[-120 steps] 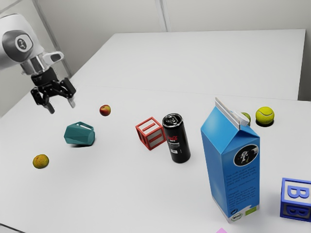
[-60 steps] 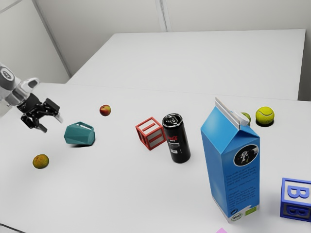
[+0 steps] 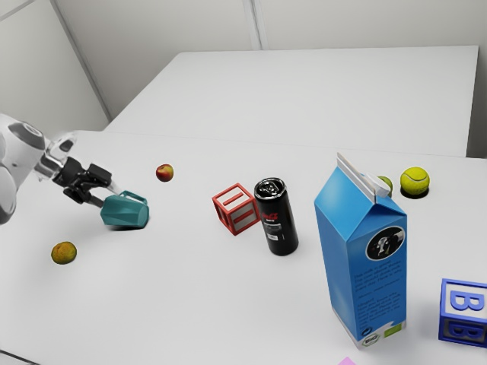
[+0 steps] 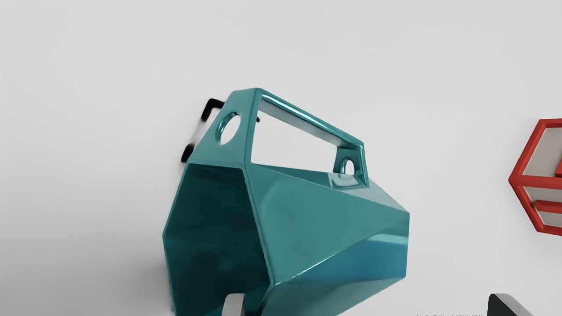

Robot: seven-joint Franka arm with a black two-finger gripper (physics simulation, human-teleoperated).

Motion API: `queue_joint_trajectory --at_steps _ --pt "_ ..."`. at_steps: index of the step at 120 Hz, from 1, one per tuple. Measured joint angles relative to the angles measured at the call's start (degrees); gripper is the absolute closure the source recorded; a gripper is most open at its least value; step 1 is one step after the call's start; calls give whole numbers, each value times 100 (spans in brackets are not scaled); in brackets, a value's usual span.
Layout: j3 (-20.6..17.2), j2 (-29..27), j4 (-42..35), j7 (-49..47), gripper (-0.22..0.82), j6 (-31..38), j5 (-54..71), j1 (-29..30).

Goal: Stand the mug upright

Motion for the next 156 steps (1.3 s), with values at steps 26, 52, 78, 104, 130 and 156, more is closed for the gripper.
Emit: queue_joint_trajectory --at_steps 26,52,78,104,130,156 --pt "-7 288 -6 658 0 -53 -195 123" --pt "-435 560 358 1152 0 -91 -320 408" --pt "-491 656 323 1501 0 -208 -632 478" --pt "-488 659 155 1744 0 -467 -1047 492" --pt "-486 646 112 1911 16 -634 -1215 498" --pt "-487 601 119 2020 52 -708 -1294 495"
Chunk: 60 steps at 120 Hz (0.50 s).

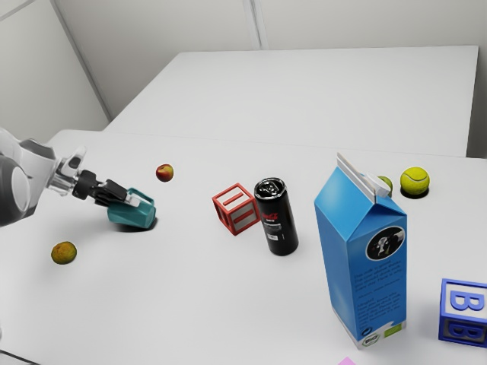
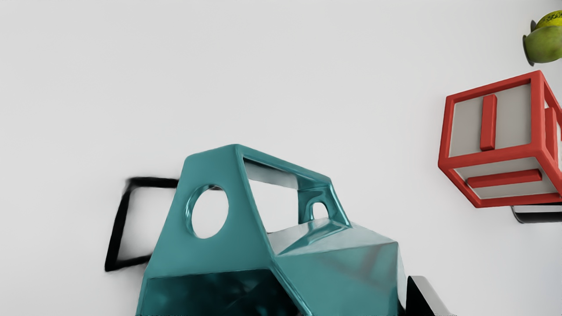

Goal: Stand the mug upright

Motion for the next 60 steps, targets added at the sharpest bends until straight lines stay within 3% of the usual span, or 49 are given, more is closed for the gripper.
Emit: queue_joint_trajectory --at_steps 11,35,60 --pt "0 -25 0 31 62 -28 -46 -9" --pt "0 -331 -34 81 72 -22 -22 -129" --pt "-64 -1404 -703 -104 74 393 925 -829"
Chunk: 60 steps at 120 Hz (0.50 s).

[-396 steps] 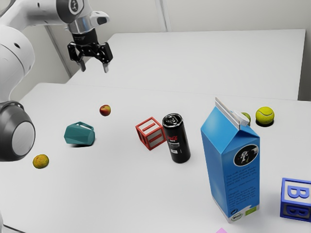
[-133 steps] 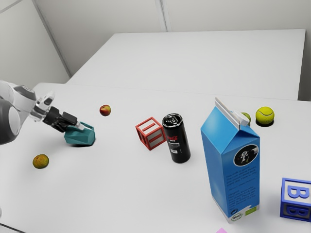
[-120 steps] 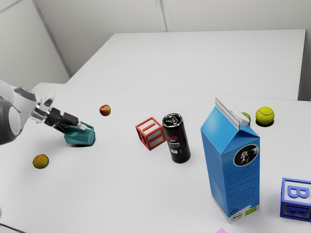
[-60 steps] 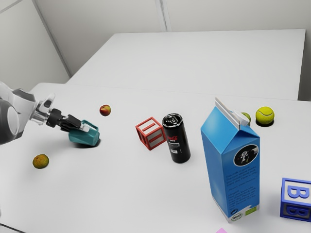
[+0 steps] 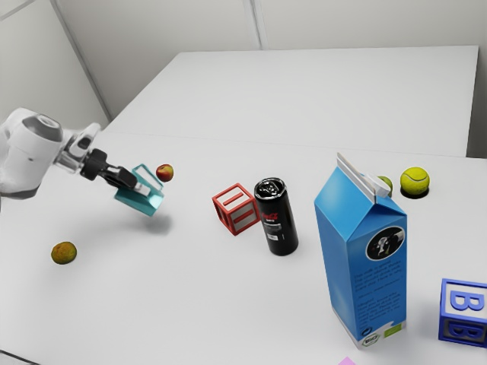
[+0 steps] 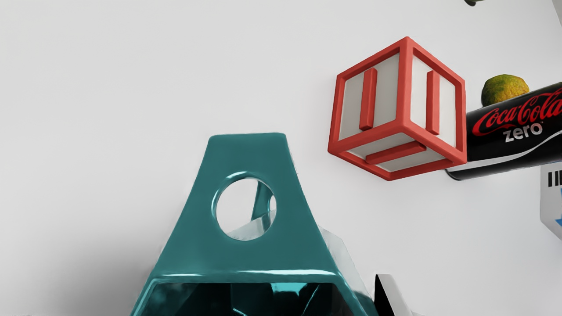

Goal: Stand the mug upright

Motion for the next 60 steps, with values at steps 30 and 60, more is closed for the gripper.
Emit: queue_joint_trajectory --at_steps 30,60 --pt "-911 -970 -764 -935 77 1074 2349 -493" --pt "-1174 -1158 -1146 -2247 78 1926 4081 -1310"
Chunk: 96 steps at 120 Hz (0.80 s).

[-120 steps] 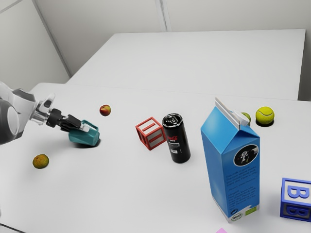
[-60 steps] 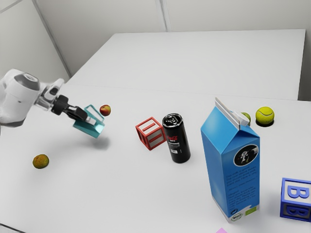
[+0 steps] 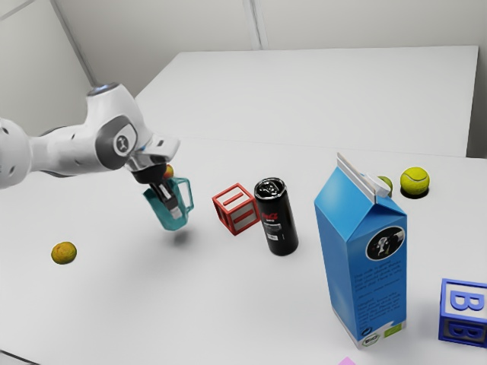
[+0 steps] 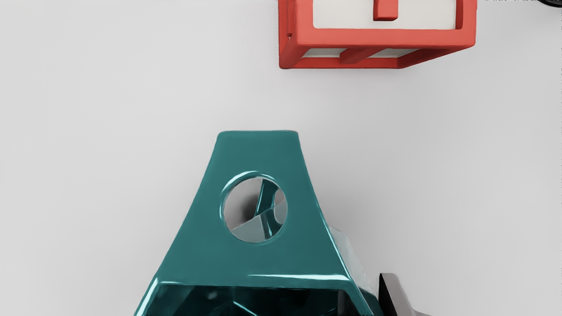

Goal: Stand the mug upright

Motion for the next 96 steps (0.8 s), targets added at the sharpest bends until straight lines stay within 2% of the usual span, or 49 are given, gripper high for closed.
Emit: queue_joint_trajectory --at_steps 9,30,37,53,61,96 --pt "-157 -42 -114 -371 77 169 256 -135" --pt "-156 -202 -513 -1113 78 509 532 -624" --pt "-152 -266 -648 -1321 78 611 569 -480" --pt "-150 -314 -805 -1732 78 786 618 485" --pt "-149 -313 -841 -1909 78 856 634 734" --pt "-153 -287 -884 -2528 78 1012 706 153"
